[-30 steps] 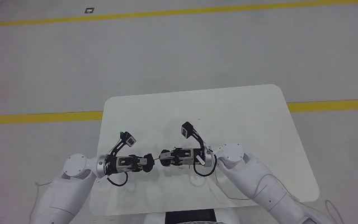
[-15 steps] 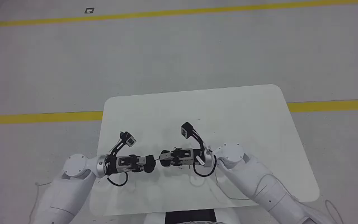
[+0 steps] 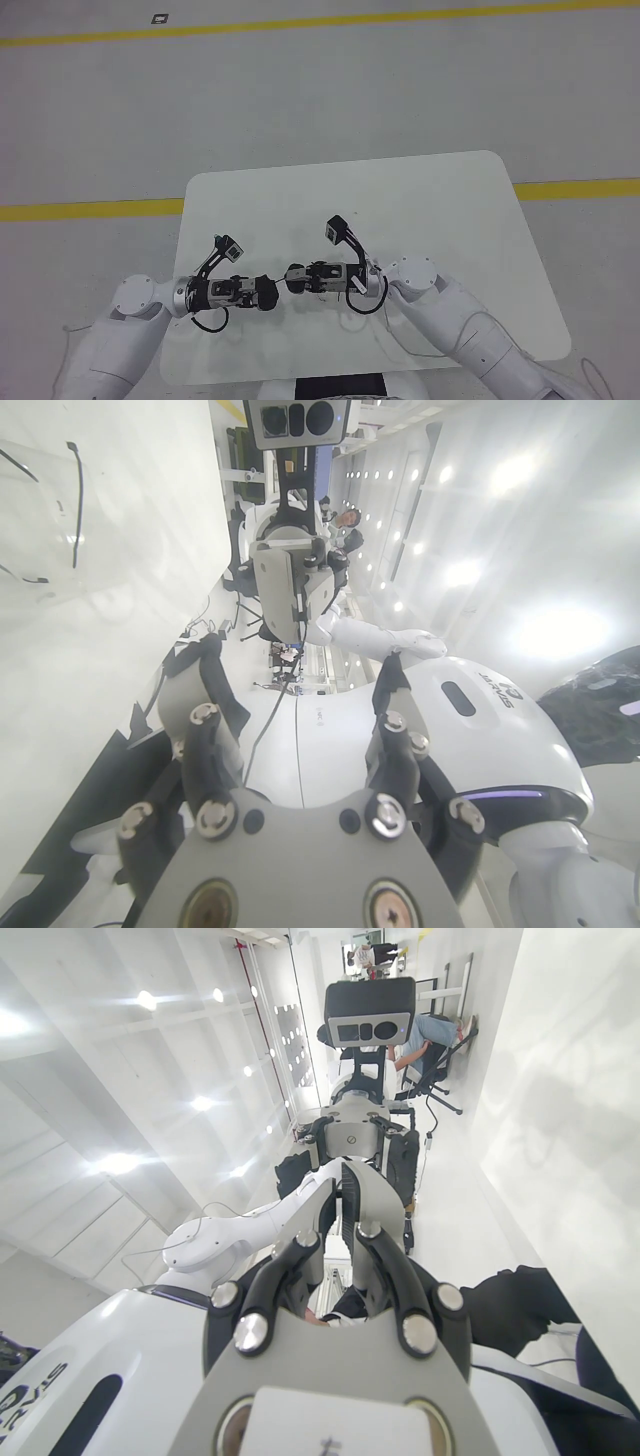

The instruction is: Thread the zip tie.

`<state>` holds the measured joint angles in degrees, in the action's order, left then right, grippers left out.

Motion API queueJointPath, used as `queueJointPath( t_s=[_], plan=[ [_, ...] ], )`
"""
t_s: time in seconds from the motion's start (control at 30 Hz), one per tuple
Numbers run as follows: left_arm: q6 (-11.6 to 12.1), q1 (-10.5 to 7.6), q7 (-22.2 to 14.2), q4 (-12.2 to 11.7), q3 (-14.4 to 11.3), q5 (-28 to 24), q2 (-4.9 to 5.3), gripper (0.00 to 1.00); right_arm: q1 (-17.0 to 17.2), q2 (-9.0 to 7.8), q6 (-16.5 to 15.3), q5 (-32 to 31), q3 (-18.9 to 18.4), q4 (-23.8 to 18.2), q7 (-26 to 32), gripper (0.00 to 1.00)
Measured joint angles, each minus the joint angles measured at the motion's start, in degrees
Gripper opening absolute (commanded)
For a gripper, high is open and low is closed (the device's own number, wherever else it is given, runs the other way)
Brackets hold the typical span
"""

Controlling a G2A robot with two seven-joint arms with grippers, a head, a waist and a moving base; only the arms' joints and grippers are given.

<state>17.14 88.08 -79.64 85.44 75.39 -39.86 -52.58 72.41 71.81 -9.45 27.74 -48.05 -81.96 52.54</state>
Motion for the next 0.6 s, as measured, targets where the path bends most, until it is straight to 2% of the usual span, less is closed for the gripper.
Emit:
queueJointPath(
  t_s=[0.07,0.1,0.13,0.17,0.6],
  plan=[
    [0.0,0.0,0.0,0.0,0.0,0.0,0.0,0.66,0.1,0.02,-0.2,0.3,-0.2,0.0,-0.6,0.0],
    [0.0,0.0,0.0,0.0,0.0,0.0,0.0,0.78,0.2,0.03,-0.3,0.4,-0.3,-0.1,-0.9,0.0],
    [0.0,0.0,0.0,0.0,0.0,0.0,0.0,0.86,0.3,0.04,-0.4,0.6,-0.4,-0.1,-1.2,0.0],
    [0.0,0.0,0.0,0.0,0.0,0.0,0.0,1.0,0.3,0.05,-0.5,0.8,-0.5,-0.1,-1.5,0.0],
    [0.0,0.0,0.0,0.0,0.0,0.0,0.0,1.0,0.7,0.06,-1.5,0.9,-0.7,-0.6,-1.4,0.0]
  ],
)
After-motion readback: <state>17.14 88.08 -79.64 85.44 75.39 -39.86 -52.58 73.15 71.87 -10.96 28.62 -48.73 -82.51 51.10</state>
